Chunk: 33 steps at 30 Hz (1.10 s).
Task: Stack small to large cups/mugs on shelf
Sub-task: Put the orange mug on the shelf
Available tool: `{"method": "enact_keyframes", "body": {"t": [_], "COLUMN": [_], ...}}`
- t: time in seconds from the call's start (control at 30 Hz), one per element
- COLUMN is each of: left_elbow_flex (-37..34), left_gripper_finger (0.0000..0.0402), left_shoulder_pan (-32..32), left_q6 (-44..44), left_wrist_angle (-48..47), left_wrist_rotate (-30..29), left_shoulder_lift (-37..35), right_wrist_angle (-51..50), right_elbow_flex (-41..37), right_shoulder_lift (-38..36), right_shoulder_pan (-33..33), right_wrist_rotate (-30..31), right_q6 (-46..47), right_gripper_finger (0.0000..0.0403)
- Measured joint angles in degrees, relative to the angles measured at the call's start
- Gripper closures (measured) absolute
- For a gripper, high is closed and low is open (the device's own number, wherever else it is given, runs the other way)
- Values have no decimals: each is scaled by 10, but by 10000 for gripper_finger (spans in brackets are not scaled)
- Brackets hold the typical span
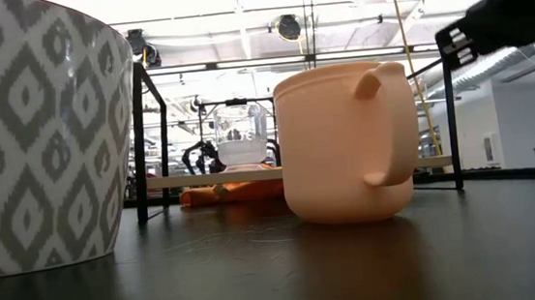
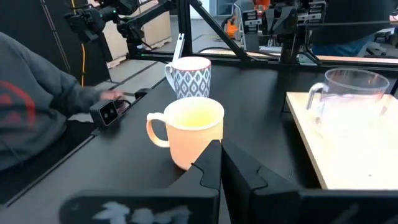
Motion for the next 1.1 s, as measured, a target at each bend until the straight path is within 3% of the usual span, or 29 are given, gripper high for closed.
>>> {"method": "enact_keyframes", "body": {"t": [0.33, 0.7, 1.1], "left_elbow_flex": [0, 0, 0], "left_gripper_finger": [366, 366, 366], "left_shoulder_pan": [0, 0, 0], "left_q6": [0, -2, 29], "left_wrist_angle": [0, 2, 115], "left_wrist_rotate": [0, 0, 0], "left_shoulder_lift": [0, 0, 0], "right_wrist_angle": [1, 2, 2], "right_elbow_flex": [-48, -51, -51], "right_shoulder_lift": [-40, -40, -40], "right_shoulder_pan": [0, 0, 0], "right_wrist_rotate": [-1, -3, -3], "right_q6": [-3, -8, -49], "right_gripper_finger": [403, 403, 403]}}
